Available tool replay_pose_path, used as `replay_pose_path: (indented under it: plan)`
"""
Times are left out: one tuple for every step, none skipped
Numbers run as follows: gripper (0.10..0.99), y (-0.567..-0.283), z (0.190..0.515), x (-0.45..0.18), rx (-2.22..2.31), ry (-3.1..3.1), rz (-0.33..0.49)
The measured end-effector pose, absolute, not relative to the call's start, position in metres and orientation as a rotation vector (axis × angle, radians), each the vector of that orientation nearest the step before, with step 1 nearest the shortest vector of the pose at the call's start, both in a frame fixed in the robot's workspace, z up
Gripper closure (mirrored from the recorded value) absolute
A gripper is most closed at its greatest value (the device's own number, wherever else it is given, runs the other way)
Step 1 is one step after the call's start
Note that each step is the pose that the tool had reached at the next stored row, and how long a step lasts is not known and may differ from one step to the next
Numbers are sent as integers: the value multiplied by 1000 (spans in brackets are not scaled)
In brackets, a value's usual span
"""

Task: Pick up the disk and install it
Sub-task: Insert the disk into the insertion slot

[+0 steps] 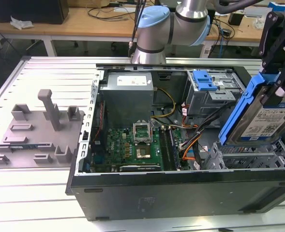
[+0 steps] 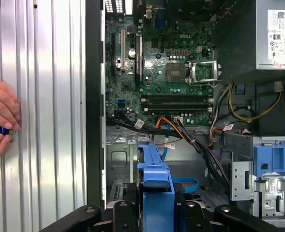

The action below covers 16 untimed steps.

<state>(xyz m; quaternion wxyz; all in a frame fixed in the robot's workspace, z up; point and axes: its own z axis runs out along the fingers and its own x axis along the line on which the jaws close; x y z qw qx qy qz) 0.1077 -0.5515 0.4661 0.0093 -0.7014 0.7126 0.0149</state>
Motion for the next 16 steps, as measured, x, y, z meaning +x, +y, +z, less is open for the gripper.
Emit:
replay_pose_path:
  plan:
    - [718,-552,466,108,-2191,2225,46]
    - [718,-552,465,108,-2191,2226,46]
    - [718,-552,464,108,-2191,2226,46]
    - [718,-552,462,108,-2191,2225,46]
    - [718,-552,462,108,-2190,2225,46]
    - [718,-552,461,108,-2191,2226,46]
    - [718,-552,461,108,-2191,2225,46]
    - [718,-553,460,109,-2191,2225,46]
    - [718,-553,460,109,-2191,2226,46]
    - [718,-553,460,109,-2191,2226,46]
    - [718,-553,459,109,-2190,2226,46]
    - [718,-554,459,109,-2190,2226,46]
    - [718,-554,458,109,-2191,2226,46]
    - [718,-554,457,109,-2191,2225,46]
    - [718,-554,457,109,-2191,2226,46]
    - [718,-554,456,109,-2191,2226,46]
